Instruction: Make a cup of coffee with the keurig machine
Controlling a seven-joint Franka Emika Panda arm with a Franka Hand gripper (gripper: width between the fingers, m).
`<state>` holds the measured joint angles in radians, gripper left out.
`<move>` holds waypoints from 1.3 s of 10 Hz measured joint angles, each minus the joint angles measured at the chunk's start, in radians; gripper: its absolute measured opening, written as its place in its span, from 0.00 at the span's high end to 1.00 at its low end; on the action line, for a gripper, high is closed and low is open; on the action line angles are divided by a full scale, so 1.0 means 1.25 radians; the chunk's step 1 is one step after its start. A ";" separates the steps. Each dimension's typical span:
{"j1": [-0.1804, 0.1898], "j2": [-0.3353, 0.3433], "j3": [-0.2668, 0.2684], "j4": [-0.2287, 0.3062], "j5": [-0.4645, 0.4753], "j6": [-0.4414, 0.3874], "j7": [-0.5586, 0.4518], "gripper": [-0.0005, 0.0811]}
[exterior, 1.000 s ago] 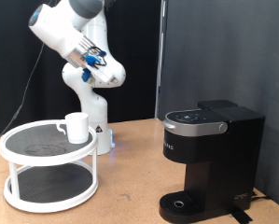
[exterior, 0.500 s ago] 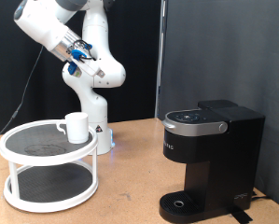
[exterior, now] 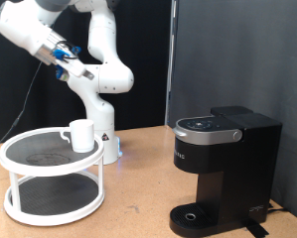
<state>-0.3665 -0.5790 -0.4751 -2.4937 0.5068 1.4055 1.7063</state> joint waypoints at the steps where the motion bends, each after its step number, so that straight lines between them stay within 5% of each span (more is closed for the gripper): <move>1: -0.008 0.007 -0.025 0.009 -0.005 -0.004 0.000 0.99; 8: -0.022 0.149 -0.158 0.133 -0.045 -0.045 -0.055 0.99; 13: -0.023 0.143 -0.121 0.089 -0.059 0.027 -0.056 0.99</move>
<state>-0.3955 -0.3999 -0.6265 -2.3830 0.4330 1.4388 1.6369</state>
